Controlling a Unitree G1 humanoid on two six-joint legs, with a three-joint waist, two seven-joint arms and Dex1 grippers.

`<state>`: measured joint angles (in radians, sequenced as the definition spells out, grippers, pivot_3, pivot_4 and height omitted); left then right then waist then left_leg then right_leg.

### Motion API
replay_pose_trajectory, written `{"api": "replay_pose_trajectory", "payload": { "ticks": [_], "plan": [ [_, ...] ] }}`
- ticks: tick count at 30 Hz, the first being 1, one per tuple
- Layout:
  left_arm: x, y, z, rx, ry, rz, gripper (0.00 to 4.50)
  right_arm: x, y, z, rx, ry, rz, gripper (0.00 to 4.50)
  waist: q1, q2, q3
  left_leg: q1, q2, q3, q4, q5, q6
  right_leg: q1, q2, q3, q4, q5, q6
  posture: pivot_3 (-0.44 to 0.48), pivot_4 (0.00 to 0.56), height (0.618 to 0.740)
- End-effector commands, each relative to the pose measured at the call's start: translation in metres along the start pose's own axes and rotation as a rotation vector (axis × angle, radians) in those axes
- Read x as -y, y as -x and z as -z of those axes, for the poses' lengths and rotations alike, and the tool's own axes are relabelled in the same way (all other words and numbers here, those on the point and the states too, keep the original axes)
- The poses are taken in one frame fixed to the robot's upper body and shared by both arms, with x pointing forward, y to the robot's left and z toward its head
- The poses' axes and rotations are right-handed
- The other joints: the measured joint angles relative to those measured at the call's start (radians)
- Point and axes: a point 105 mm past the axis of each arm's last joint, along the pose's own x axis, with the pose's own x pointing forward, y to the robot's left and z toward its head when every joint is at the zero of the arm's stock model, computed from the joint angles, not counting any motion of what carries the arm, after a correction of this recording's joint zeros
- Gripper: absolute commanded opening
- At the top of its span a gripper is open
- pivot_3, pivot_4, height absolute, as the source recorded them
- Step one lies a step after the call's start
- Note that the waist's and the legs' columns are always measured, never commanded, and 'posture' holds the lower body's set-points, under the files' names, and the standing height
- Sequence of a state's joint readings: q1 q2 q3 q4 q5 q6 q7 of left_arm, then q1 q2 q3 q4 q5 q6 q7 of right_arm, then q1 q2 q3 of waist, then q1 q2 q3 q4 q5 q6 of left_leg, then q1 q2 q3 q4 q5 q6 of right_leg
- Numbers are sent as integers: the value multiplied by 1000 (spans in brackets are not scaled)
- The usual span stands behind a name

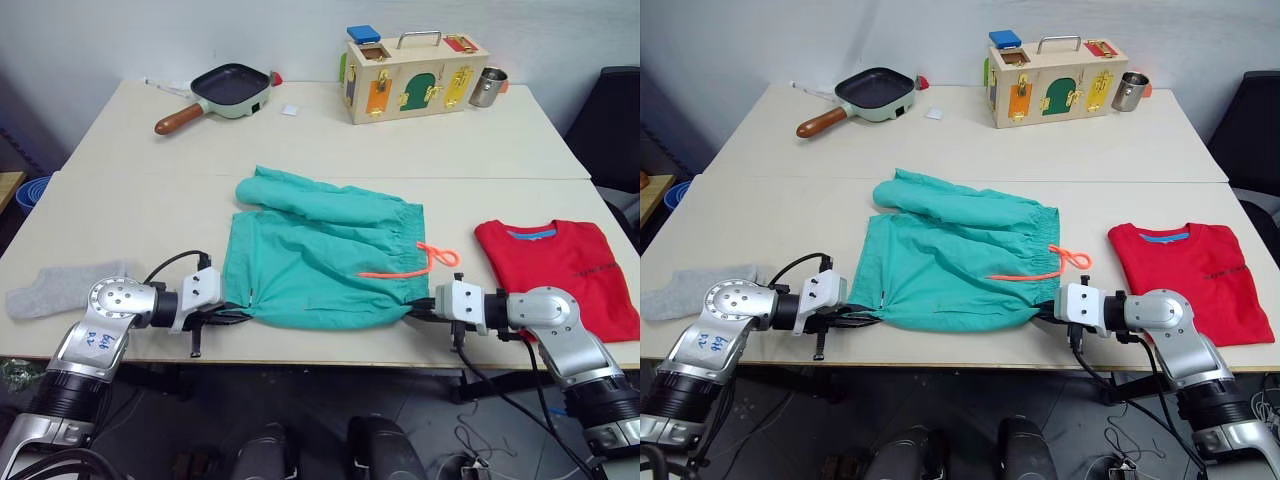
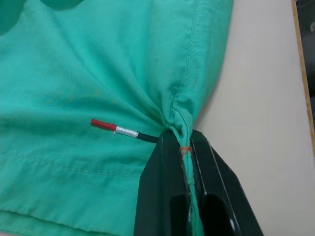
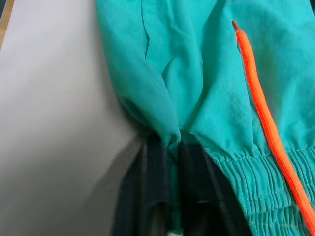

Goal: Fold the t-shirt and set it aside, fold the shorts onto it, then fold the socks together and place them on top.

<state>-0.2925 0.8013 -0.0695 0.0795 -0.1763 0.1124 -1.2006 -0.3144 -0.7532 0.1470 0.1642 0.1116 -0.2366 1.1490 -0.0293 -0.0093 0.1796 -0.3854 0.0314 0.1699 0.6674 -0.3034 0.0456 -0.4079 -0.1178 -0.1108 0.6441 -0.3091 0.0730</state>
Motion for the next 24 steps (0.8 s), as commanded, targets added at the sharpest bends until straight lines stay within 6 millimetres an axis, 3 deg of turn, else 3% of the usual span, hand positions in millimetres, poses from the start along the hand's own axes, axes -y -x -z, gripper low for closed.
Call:
{"api": "replay_pose_trajectory", "payload": {
  "ticks": [1,4,8,12,18,24],
  "plan": [
    [18,1,0,-16,6,68,0,-2,-1,-5,27,-6,-20,41,-1,0,0,0,0,0,0,0,0,0,0,0,0,0,0,0,150,740],
    [31,5,-9,19,15,95,0,-13,8,-9,69,-26,-69,41,0,0,0,0,0,0,-1,0,0,-1,0,0,0,0,-1,0,150,740],
    [47,9,-21,122,148,87,0,-23,33,0,67,-34,-102,41,6,0,0,-1,0,-1,-2,-1,0,-1,0,0,-2,-1,-1,0,150,740],
    [72,17,-18,112,250,143,0,-27,53,11,54,-30,-97,41,2,-1,1,-1,0,-1,-1,-1,1,1,-1,0,-4,-1,-1,0,150,740],
    [98,28,-11,64,313,219,0,-50,59,1,147,-154,-218,41,2,0,1,0,1,-3,-2,0,0,2,0,-2,-4,-1,-2,0,150,740],
    [115,43,-14,33,386,326,0,-62,60,0,91,-265,-326,41,2,1,1,0,1,-5,-3,-3,-2,2,-1,-2,-6,-1,-2,0,150,740]
  ]
}}
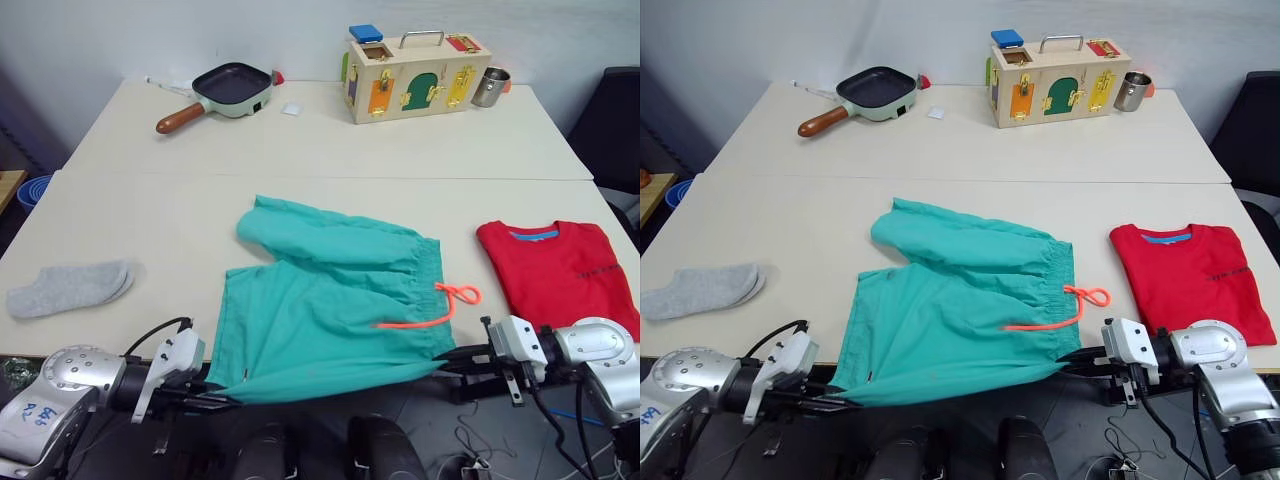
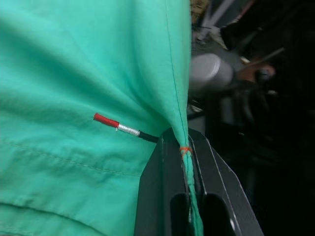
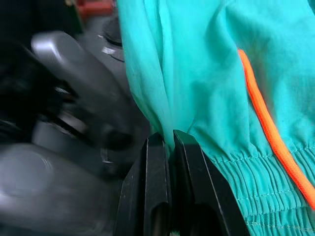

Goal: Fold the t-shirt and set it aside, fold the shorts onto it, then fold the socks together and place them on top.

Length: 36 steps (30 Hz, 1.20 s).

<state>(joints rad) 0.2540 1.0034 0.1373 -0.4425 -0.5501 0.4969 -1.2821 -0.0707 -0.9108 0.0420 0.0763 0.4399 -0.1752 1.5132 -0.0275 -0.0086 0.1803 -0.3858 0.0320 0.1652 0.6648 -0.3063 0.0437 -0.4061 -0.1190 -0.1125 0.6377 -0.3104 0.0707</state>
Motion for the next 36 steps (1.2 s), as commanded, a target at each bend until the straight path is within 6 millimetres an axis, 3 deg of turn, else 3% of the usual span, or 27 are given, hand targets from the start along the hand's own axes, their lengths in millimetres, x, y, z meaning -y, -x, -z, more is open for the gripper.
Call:
{"api": "replay_pose_trajectory", "payload": {
  "ticks": [1,4,7,10,12,14,18,20,21,22,24,26,29,35,36],
  "plan": [
    [5,10,-3,-27,16,21,0,-5,5,0,-35,-61,-38,41,2,0,0,0,0,0,0,-1,-2,0,0,0,0,0,-1,0,150,740],
    [-6,15,-12,0,11,-7,0,-2,0,-5,-16,-95,-49,41,3,1,0,0,0,-2,0,-3,-6,0,0,-1,0,-1,-2,0,150,740],
    [-30,25,-33,55,-34,-87,0,15,-2,-18,2,-70,-34,41,2,1,0,-1,0,-2,0,-2,-4,-1,0,-2,0,-1,-2,0,150,740],
    [-77,44,-71,152,-157,-273,0,62,7,-47,49,19,91,41,1,1,0,-1,0,-2,1,1,-1,0,0,-2,2,-1,-2,0,150,740],
    [-112,65,-111,247,-245,-429,0,102,22,-80,113,93,211,41,0,1,1,-2,-1,-1,2,2,-1,-2,0,-3,4,0,-1,0,150,740],
    [-138,89,-163,358,-355,-580,0,147,41,-125,171,230,395,41,0,0,1,-4,-2,0,3,4,-1,-4,1,-3,7,0,-1,0,150,740],
    [-165,137,-257,535,-558,-886,0,212,87,-216,271,503,853,41,-1,-2,3,-11,-1,2,3,7,-1,-11,4,-4,12,0,0,0,150,740],
    [-160,174,-310,649,-695,-1135,0,222,123,-266,385,641,1121,41,-2,-3,4,-18,-2,3,4,6,-2,-19,3,-3,16,0,0,0,150,740],
    [-150,188,-329,725,-748,-1197,0,222,136,-279,411,692,1223,41,-2,-3,4,-25,-3,4,3,6,-1,-27,3,-4,15,0,0,0,150,740],
    [-128,203,-353,817,-856,-1241,0,218,149,-293,461,750,1304,41,-2,-4,4,-26,-3,4,2,6,-1,-29,2,-6,16,0,0,0,150,740],
    [-98,218,-376,926,-1000,-1271,0,213,159,-301,484,815,1374,41,-4,-6,5,-27,-4,4,1,5,0,-31,2,-9,17,0,0,0,150,740],
    [-85,218,-379,951,-1091,-1240,0,214,156,-289,442,844,1368,41,-6,-6,5,-29,-5,5,0,3,2,-35,2,-16,17,1,0,0,150,740],
    [-93,194,-356,824,-1185,-1117,0,218,144,-254,383,790,1309,41,-10,-5,5,-26,-8,7,-1,1,5,-33,2,-22,19,1,1,0,150,740],
    [-116,128,-256,547,-1115,-826,0,204,102,-163,258,640,1077,41,-24,-5,10,-25,-6,8,7,3,8,-23,3,-20,14,2,6,0,150,740],
    [-115,110,-227,467,-1069,-744,0,193,85,-132,189,591,968,41,-24,-5,11,-25,-4,6,14,3,8,-21,3,-17,17,2,7,0,150,740]
  ]
}}
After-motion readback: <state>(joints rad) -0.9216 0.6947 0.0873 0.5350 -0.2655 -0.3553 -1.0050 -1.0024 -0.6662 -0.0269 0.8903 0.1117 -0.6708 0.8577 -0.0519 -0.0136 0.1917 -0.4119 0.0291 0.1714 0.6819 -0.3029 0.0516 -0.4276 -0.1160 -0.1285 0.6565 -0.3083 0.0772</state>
